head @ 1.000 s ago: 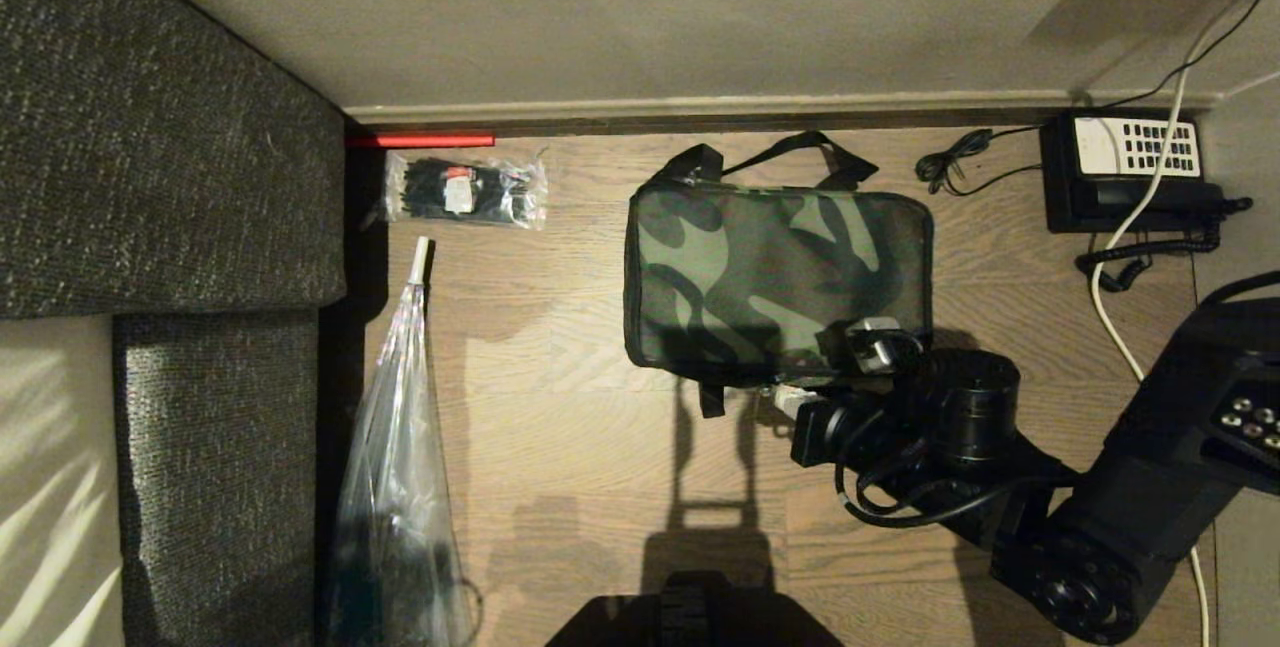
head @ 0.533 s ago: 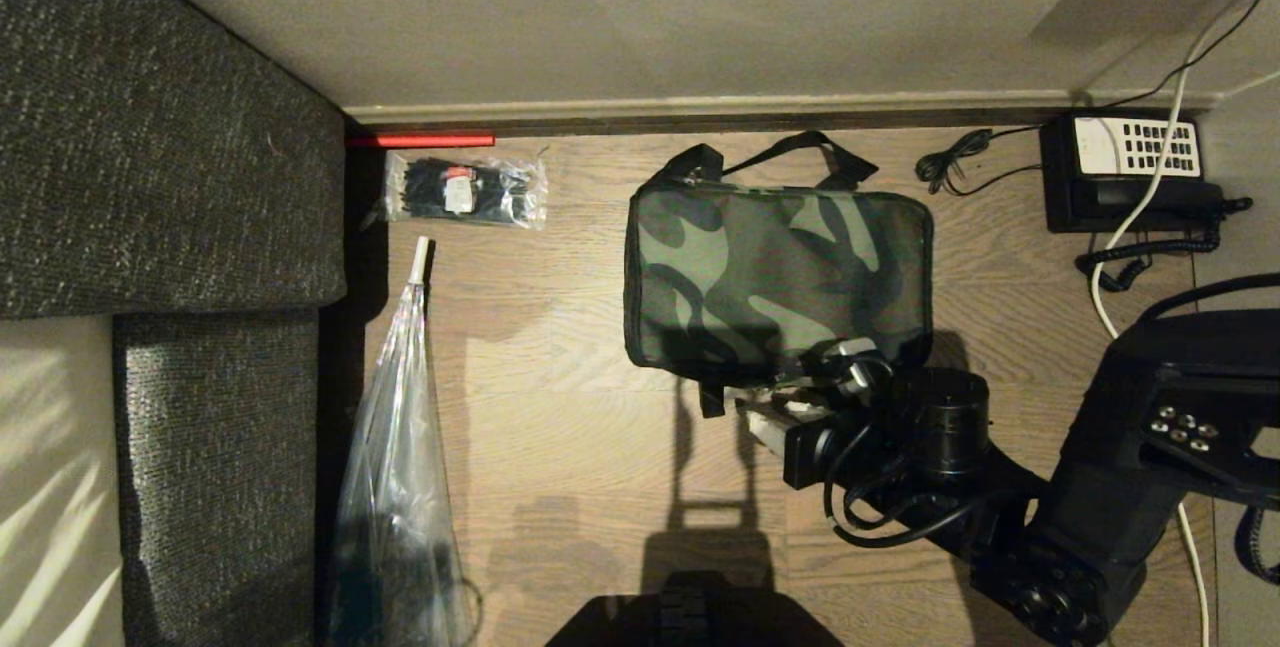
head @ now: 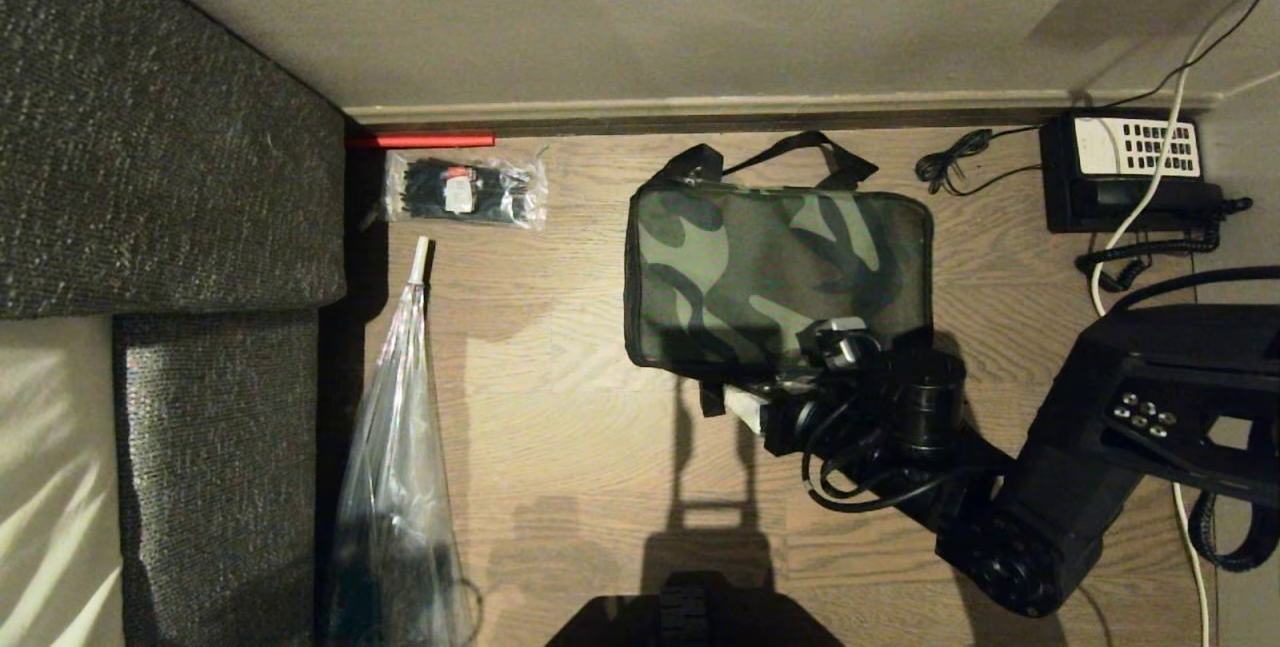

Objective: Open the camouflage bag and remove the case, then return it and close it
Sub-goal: Open the top of the storage box

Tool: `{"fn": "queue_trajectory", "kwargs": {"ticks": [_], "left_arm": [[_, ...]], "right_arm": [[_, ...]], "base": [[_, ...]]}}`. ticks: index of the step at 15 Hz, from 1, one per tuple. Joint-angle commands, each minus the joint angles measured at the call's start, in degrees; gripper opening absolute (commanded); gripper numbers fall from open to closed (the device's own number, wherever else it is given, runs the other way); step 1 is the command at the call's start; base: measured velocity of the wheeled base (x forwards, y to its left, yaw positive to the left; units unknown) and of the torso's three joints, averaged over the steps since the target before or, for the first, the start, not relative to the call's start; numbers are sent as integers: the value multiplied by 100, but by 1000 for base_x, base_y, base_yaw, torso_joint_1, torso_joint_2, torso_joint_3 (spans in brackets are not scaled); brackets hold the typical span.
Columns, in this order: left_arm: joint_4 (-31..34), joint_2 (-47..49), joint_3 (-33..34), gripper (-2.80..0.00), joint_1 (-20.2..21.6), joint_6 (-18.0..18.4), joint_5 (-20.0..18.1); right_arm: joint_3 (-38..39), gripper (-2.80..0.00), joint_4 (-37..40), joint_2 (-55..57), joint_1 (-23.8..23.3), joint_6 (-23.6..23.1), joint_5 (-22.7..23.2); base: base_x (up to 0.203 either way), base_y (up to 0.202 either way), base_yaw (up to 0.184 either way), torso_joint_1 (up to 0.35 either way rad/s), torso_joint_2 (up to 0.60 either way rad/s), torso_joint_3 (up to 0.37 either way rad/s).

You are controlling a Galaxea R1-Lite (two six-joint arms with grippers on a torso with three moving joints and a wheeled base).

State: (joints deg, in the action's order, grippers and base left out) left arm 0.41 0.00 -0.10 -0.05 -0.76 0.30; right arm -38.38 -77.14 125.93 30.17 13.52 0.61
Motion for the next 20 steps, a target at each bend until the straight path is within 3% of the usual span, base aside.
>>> {"fn": "queue_trajectory", "kwargs": {"ticks": [1,2,3,15,20], "left_arm": [[2,0,1,-280,-1,-3,5],[2,0,1,-280,-4,-3,5],[2,0,1,-280,5,-3,5],[2,0,1,-280,-3,-3,5],[2,0,1,-280,-3,-3,5]], "right_arm": [[-102,0,-47,56,-11,30,-25],[-109,0,-47,81,-11,102,-33],[-120,-273,-47,88,-11,226,-35],[-97,-280,-38,-5,-30,241,-33],[327,-280,-34,-321,-40,110,-6]], "base": [[0,0,0,0,0,0],[0,0,0,0,0,0],[0,0,0,0,0,0],[0,0,0,0,0,0],[0,0,0,0,0,0]]}}
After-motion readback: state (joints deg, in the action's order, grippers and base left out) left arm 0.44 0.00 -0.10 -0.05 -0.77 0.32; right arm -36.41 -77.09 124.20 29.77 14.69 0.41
